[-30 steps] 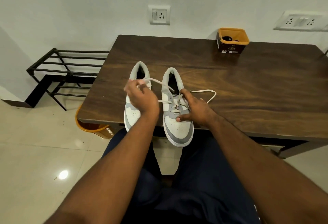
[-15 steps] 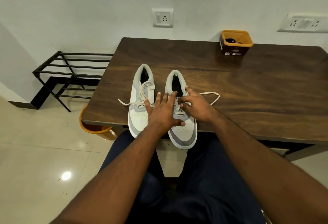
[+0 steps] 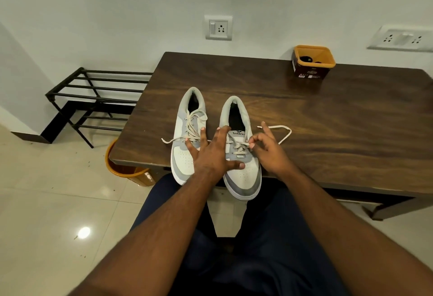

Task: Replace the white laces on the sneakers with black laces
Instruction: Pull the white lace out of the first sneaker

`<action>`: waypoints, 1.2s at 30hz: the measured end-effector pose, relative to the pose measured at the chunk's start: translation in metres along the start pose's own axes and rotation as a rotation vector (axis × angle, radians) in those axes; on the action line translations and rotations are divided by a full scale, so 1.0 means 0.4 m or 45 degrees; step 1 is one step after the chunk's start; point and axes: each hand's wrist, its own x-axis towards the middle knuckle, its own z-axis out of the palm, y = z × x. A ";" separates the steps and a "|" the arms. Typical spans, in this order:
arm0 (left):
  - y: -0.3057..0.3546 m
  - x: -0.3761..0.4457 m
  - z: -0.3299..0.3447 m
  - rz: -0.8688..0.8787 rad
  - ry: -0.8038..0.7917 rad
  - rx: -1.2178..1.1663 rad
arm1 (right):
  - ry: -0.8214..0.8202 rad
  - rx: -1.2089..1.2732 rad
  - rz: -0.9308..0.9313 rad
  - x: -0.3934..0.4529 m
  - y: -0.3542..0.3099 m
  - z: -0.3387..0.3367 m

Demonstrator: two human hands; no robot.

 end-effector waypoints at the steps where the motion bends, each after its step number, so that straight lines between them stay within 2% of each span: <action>1: -0.001 0.000 0.002 0.008 0.001 0.007 | 0.025 -0.008 -0.008 -0.003 0.004 0.002; 4: -0.001 -0.002 0.002 0.021 0.006 0.042 | 0.091 -0.304 -0.136 0.008 -0.017 0.008; 7: -0.001 -0.002 0.004 0.014 0.001 0.057 | -0.019 -0.831 -0.279 0.022 -0.060 0.020; 10: -0.001 -0.002 0.003 0.010 -0.001 0.066 | -0.045 -1.053 -0.274 0.029 -0.082 0.025; 13: 0.002 -0.003 -0.003 0.010 0.000 0.062 | 0.076 -0.903 -0.278 0.023 -0.071 0.023; 15: 0.002 -0.005 -0.005 0.009 -0.001 0.066 | 0.227 -0.644 -0.277 0.009 -0.045 0.020; 18: 0.002 -0.002 -0.004 0.008 -0.008 0.060 | 0.485 -0.137 -0.077 -0.028 -0.001 0.014; 20: 0.003 -0.001 -0.003 0.005 -0.013 0.071 | 0.573 0.052 0.064 -0.052 0.014 0.019; 23: 0.006 -0.003 -0.003 0.004 -0.021 0.088 | 0.526 -0.140 -0.043 -0.055 -0.003 0.029; 26: 0.005 -0.006 -0.007 0.014 -0.023 0.086 | 0.223 -0.634 -0.218 -0.026 -0.048 0.042; 28: 0.006 -0.006 -0.011 0.021 -0.028 0.094 | 0.056 -0.914 -0.151 -0.004 -0.075 0.048; 31: 0.007 -0.003 -0.011 0.018 -0.021 0.105 | -0.027 -1.061 -0.125 0.014 -0.101 0.047; 33: 0.004 -0.001 -0.006 0.009 -0.023 0.101 | 0.001 -0.987 -0.161 0.023 -0.098 0.037; 36: 0.001 -0.002 -0.004 0.019 -0.026 0.097 | 0.319 -0.406 -0.077 0.031 -0.072 0.010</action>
